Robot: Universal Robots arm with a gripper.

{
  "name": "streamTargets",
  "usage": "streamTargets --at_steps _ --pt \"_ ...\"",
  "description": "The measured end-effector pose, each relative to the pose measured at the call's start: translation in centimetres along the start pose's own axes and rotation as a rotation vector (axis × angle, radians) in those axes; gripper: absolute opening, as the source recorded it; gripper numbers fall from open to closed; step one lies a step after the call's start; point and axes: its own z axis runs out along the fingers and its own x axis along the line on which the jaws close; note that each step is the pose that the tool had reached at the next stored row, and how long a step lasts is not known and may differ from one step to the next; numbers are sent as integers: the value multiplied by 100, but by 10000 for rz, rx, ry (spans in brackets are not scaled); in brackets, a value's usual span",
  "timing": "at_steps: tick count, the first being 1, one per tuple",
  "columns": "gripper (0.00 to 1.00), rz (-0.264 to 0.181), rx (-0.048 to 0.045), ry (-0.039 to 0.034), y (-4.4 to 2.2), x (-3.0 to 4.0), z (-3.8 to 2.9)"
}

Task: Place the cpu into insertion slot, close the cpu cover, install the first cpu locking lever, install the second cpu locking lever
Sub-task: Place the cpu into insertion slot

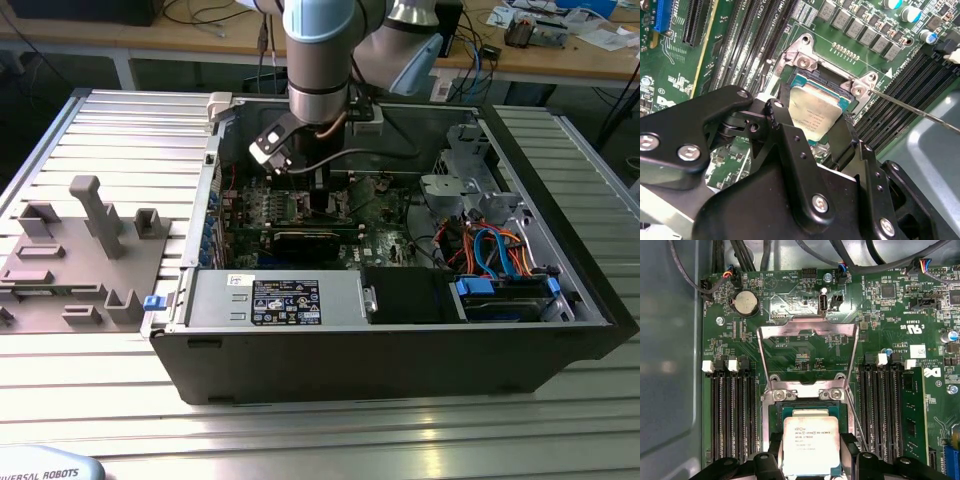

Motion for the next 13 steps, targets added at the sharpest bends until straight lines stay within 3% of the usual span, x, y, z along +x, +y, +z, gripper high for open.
streamTargets --at_steps 13 --pt "54 17 0 -7 12 1 42"
